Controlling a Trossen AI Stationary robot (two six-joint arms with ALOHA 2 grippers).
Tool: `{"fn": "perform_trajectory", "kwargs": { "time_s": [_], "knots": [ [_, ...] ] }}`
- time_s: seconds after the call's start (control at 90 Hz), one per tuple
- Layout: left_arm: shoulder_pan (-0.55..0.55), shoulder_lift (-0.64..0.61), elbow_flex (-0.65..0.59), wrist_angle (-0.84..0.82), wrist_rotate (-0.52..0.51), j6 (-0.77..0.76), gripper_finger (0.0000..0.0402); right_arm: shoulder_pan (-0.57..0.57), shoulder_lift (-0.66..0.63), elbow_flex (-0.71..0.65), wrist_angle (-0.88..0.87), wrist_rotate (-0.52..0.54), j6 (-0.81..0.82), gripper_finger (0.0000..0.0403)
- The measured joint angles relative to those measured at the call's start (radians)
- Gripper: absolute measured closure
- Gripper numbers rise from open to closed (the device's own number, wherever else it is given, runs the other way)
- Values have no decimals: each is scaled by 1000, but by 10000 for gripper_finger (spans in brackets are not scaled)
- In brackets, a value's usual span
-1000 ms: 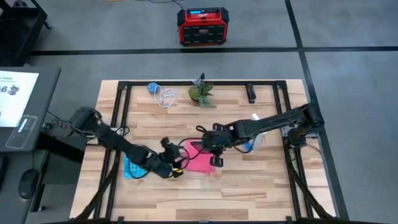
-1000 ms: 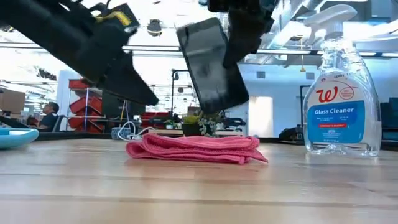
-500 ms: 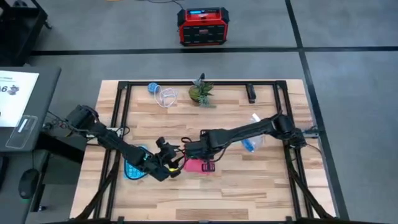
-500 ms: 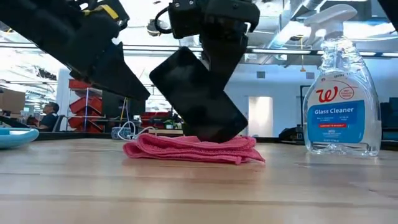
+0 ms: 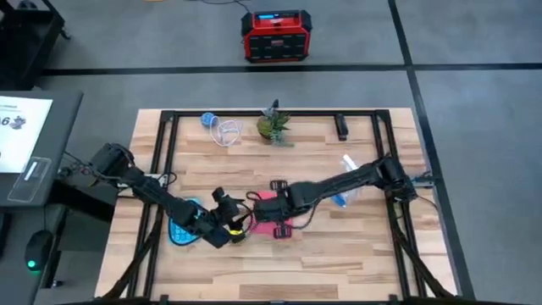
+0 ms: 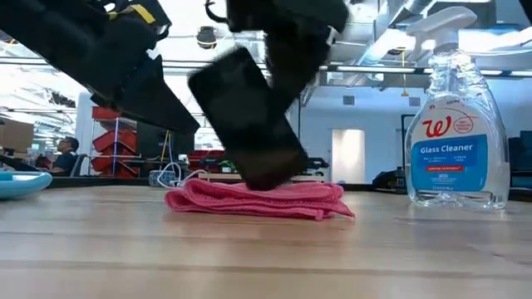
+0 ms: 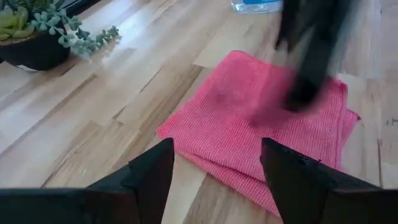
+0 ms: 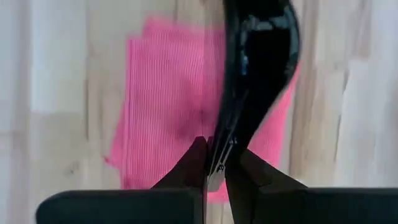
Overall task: Apply microfiber cloth
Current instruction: Wipe the front of the cellphone with a microfiber cloth
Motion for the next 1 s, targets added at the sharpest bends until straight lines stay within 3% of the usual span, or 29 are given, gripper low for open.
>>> {"fn": "perform_trajectory", "kwargs": {
  "time_s": [0.278, 0.456, 0.567, 1.0],
  "knots": [
    [-27, 0, 0, 13, -55, -8, 185, 11, -275, -472, 533, 15, 115, 385],
    [-26, 0, 0, 63, -61, 32, 185, 1, -328, -701, 795, -13, 154, 385],
    [-25, 0, 0, 112, -66, 83, 185, -10, -328, -750, 875, -31, 179, 385],
    [-22, 0, 0, 199, -50, 117, 185, -15, -281, -720, 920, -34, 171, 385]
  ]
}}
